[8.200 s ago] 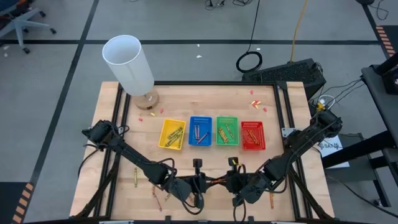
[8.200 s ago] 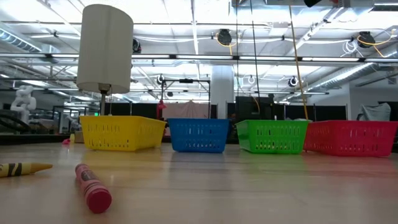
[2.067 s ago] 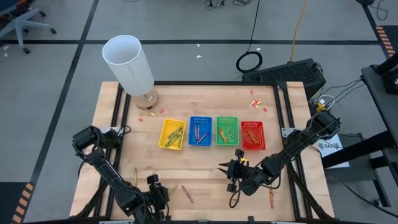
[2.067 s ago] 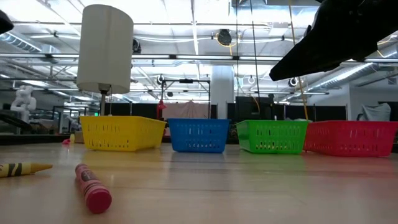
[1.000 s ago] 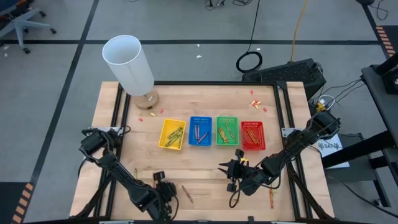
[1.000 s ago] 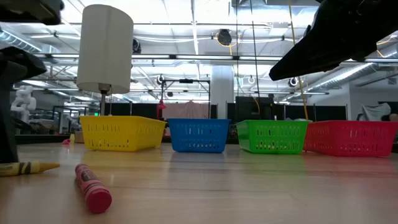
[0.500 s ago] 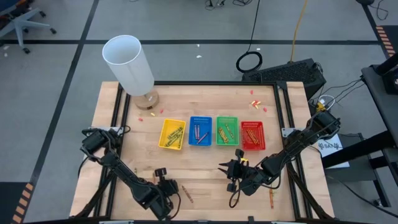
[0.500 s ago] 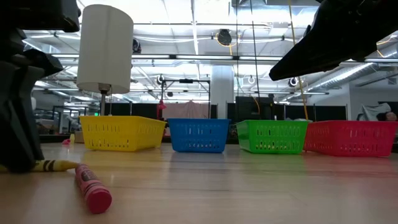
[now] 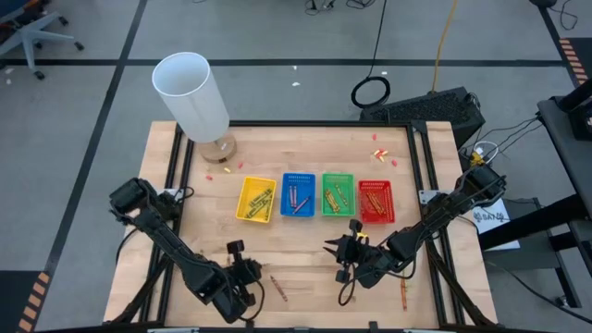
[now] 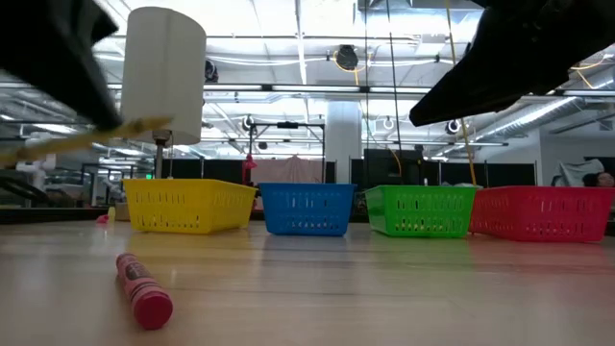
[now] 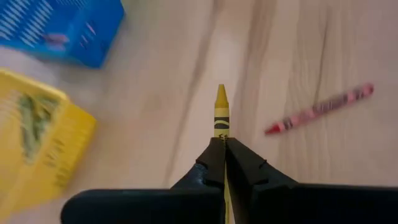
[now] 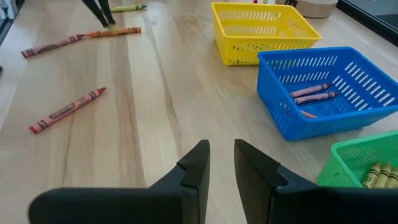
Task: Sort crayons
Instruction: Put the yellow crayon into the green bin
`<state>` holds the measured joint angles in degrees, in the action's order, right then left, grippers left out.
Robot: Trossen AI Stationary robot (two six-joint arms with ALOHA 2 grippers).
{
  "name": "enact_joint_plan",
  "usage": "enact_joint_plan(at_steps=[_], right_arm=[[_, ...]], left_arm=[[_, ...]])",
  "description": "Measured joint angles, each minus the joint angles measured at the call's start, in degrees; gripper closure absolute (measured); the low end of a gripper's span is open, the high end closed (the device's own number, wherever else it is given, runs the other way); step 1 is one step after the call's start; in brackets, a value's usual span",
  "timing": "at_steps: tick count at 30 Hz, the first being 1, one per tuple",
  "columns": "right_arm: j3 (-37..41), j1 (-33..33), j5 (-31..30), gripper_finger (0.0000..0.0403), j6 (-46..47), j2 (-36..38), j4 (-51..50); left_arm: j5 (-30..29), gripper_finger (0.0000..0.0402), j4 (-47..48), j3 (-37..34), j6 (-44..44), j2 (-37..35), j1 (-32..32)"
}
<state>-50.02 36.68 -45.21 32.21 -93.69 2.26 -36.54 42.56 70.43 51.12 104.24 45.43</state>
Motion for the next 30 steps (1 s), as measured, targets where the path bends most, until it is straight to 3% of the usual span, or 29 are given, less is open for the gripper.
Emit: enact_joint_plan(at_steps=[8,19,26,30], right_arm=[[0.0,-1.1,0.0,0.0342,-1.2,-1.9,4.7],[0.0,-3.7,0.5,0.0341,-17.0,-13.0,32.8],[0.0,-6.1,12.8,0.0319,-20.8,-17.4,46.2],[-0.1,-6.7,15.1,0.0292,-22.2,-19.7,53.7]], left_arm=[[-8.1,0.0399,-2.4,0.0,-4.2,-3.8,-0.1],[-12.7,0.0399,-5.8,0.1,-8.2,-4.3,-0.6],[-15.3,0.0399,-15.0,0.1,-15.6,-5.9,-0.8],[-16.0,0.0399,-22.2,0.1,-22.6,-5.9,-1.0]])
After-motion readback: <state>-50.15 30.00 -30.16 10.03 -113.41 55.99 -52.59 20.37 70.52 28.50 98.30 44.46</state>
